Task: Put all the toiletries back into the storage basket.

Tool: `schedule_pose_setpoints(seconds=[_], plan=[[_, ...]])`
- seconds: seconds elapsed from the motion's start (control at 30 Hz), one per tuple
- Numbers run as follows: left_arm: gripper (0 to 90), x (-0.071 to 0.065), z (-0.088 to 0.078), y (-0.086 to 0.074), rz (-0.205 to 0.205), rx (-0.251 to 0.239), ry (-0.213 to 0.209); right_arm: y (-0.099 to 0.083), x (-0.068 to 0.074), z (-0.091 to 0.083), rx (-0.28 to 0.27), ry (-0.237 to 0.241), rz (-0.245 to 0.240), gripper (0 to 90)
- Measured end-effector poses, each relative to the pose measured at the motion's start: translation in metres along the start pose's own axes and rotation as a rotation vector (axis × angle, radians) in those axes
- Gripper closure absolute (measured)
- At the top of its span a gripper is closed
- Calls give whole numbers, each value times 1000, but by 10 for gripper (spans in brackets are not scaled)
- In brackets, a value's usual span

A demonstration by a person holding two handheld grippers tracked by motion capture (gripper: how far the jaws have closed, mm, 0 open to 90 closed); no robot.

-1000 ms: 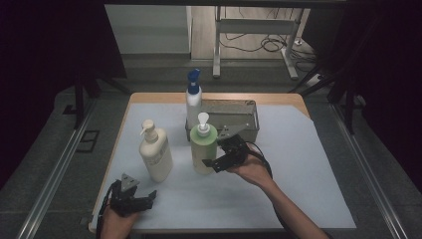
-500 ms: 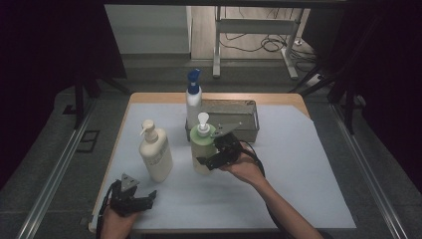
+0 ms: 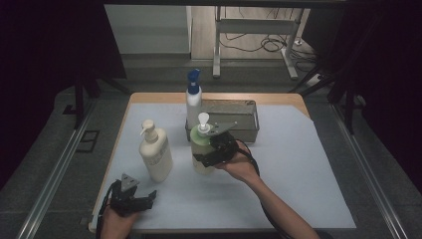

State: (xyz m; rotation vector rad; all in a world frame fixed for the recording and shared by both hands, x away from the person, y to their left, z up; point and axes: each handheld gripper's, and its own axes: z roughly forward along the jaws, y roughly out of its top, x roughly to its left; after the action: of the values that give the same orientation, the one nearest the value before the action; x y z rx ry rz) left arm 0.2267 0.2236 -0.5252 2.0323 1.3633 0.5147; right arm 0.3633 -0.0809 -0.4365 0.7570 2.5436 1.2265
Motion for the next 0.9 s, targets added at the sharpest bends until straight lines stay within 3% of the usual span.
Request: schedule_pose_setpoints(seconds=[0.33,0.9], plan=[[111,0,0,0,0,0,0,3,1,-8,14,-4,5,128],[111,0,0,0,0,0,0,26,-4,-41,2,-9,8,128]])
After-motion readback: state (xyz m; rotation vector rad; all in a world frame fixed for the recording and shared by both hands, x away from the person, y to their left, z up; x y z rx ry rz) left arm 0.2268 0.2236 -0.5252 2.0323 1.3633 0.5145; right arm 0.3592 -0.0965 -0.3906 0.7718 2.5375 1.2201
